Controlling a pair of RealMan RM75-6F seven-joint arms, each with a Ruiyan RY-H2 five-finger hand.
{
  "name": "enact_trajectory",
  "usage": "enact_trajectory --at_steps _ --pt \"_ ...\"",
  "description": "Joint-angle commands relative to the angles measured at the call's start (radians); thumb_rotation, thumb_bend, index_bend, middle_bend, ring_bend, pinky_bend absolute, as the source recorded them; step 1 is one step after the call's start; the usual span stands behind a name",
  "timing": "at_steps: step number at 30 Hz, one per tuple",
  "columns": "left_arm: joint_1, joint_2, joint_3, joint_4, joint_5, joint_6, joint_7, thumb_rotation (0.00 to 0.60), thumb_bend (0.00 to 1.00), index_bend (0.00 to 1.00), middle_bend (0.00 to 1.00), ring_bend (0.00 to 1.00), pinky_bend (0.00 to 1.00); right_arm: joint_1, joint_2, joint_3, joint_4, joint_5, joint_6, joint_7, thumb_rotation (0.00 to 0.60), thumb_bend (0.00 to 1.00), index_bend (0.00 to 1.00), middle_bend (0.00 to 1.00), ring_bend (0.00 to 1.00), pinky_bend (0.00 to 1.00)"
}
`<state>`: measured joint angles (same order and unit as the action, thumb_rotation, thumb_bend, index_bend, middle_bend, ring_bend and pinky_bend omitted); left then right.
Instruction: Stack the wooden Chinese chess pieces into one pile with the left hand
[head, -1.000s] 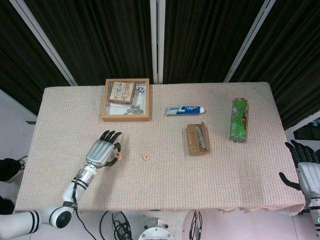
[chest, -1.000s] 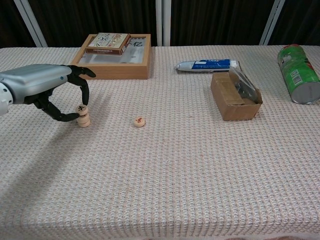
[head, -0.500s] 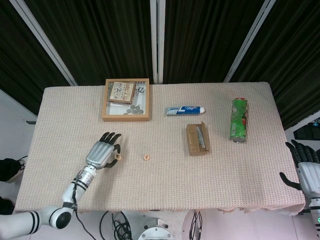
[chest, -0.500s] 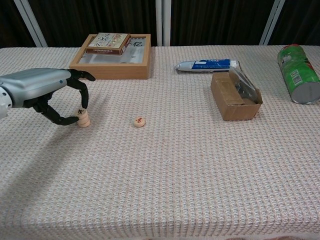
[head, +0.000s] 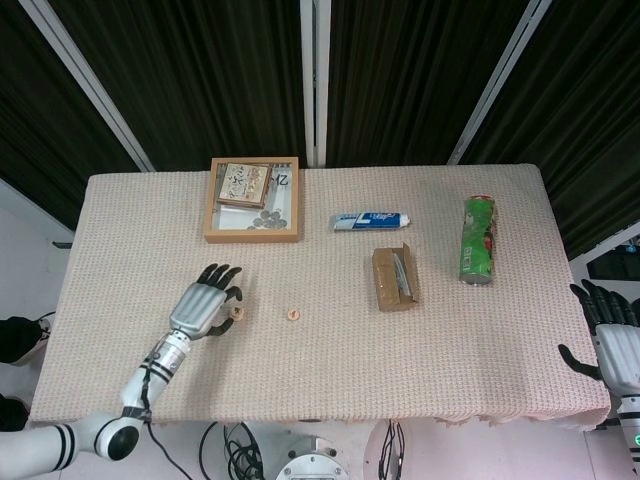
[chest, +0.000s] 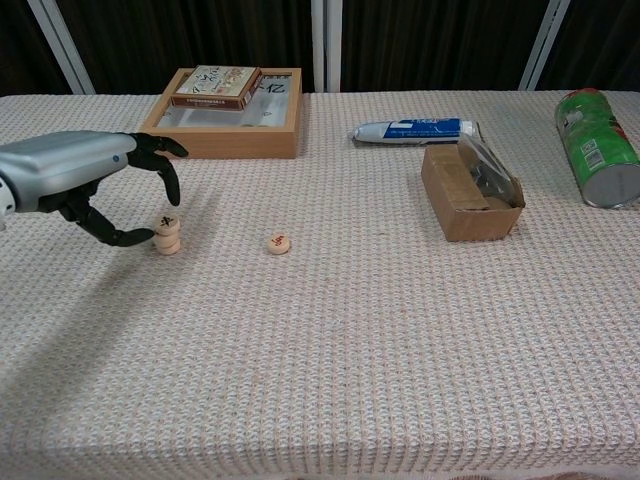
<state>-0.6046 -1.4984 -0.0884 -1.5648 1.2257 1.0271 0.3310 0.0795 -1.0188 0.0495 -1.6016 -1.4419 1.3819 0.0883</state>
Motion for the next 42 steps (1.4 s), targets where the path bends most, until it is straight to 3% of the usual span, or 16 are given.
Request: enact_trajectory --at_steps 1,7,13,24,30,42 --pt "0.004 0.004 -0.005 -0.018 0.024 0.025 -0.011 0.6 0.31 0.36 0.05 0.0 0.0 0.0 -0.001 0.0 0.002 0.001 0.0 0.0 0.6 0.22 0.0 0.0 0.0 0.0" --pt "-0.016 0.008 -0.031 -0.112 0.051 0.043 0.01 0.6 0.28 0.36 0.05 0.0 0.0 0.002 -0.008 0.0 0.008 0.004 -0.007 0.0 0.6 0.22 0.0 0.0 0.0 0.0" --pt "-0.06 -0.054 -0.055 -0.188 -0.109 0.03 0.219 0.6 0.24 0.36 0.05 0.0 0.0 0.003 -0.016 -0.002 0.016 0.0 -0.007 0.006 0.6 0.22 0.0 0.0 0.0 0.0" --pt "-0.115 -0.238 -0.092 -0.107 -0.303 0.078 0.37 0.6 0.24 0.36 0.06 0.0 0.0 0.0 -0.02 -0.003 0.045 0.002 -0.012 0.038 0.6 0.22 0.0 0.0 0.0 0.0" --pt "-0.158 -0.284 -0.112 -0.069 -0.351 0.091 0.434 0.6 0.24 0.36 0.06 0.0 0.0 0.001 -0.024 -0.003 0.058 -0.001 -0.012 0.057 0.6 0.22 0.0 0.0 0.0 0.0" --pt "-0.194 -0.323 -0.117 0.032 -0.433 0.045 0.426 0.6 0.24 0.36 0.06 0.0 0.0 -0.007 -0.023 -0.003 0.081 0.004 -0.009 0.086 0.6 0.22 0.0 0.0 0.0 0.0"
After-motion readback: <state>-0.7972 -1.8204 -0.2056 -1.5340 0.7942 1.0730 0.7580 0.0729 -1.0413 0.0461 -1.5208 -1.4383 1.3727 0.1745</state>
